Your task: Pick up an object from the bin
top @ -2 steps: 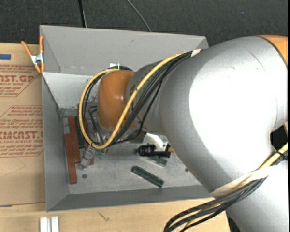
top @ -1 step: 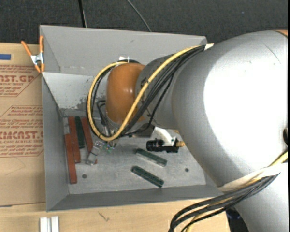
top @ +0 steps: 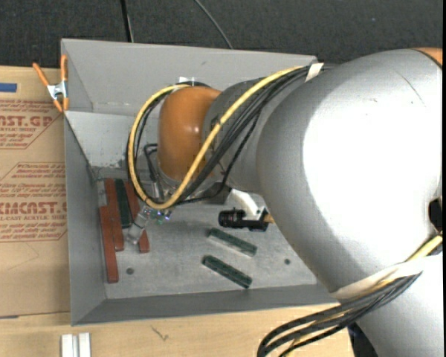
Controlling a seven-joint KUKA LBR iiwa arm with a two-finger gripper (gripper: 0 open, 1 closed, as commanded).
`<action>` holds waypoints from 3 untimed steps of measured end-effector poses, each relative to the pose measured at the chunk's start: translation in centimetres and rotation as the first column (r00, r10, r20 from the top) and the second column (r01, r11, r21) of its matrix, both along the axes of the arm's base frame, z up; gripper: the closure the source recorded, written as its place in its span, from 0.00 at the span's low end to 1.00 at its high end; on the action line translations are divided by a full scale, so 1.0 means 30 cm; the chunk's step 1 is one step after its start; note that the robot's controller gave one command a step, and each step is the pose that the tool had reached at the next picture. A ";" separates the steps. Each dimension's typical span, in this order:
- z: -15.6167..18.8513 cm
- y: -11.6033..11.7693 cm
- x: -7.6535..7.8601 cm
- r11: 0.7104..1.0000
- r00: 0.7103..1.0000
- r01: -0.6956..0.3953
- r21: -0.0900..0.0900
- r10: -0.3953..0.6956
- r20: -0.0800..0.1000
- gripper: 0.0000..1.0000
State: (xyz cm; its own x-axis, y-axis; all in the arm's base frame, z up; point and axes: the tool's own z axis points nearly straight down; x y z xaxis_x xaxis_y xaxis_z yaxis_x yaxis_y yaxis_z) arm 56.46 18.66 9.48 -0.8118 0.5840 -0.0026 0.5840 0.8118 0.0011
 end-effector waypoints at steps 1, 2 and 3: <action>-0.011 0.046 -0.068 1.000 1.000 -0.014 0.000 0.014 -0.003 0.00; -0.007 0.094 -0.024 0.995 0.995 0.101 0.001 -0.101 -0.003 0.00; -0.014 0.089 -0.016 0.988 0.988 0.155 0.000 -0.155 -0.003 0.00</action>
Offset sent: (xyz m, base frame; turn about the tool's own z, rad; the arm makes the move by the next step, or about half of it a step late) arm 0.0059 0.0379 -0.0013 0.1877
